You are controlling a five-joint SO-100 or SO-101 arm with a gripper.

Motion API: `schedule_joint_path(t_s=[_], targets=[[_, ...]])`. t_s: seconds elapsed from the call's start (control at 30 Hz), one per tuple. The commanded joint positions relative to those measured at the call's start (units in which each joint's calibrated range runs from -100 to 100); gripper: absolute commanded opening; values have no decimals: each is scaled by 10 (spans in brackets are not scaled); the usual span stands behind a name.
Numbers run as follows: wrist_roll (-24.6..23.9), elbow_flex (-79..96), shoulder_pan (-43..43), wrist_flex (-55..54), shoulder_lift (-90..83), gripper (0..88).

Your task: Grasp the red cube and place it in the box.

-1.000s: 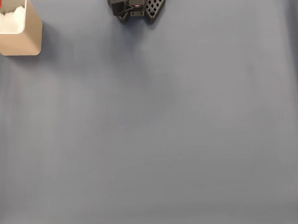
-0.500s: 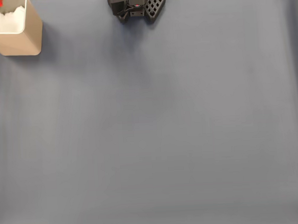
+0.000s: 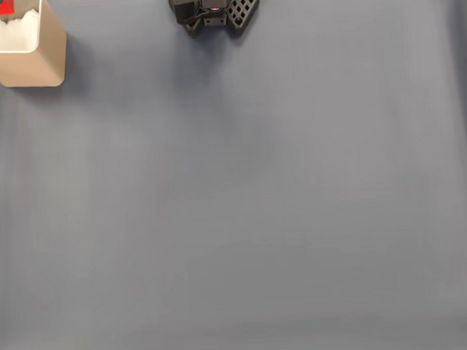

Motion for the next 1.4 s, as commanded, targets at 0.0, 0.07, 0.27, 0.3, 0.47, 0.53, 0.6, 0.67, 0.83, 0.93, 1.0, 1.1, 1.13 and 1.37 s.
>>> schedule_joint_path(t_s=[0.0, 0.07, 0.27, 0.3, 0.47, 0.53, 0.6, 0.67, 0.83, 0.93, 1.0, 1.1, 1.13, 1.37], targets=[[1, -10, 5, -14, -19, 51], [-2, -11, 5, -16, -18, 90], [-10, -8, 6, -25, -16, 252], [-12, -8, 7, -25, -16, 280], [-15, -7, 7, -25, -18, 356], [-15, -7, 7, -25, -19, 370], [-15, -6, 7, -25, -19, 378], [-15, -6, 7, -25, -19, 383], [-15, -5, 7, -26, -19, 387], [-15, -5, 7, -28, -19, 387], [-15, -5, 7, -29, -19, 388], [-15, -5, 7, -31, -19, 388], [-15, -5, 7, -32, -19, 388], [-16, -3, 8, -34, -19, 388]])
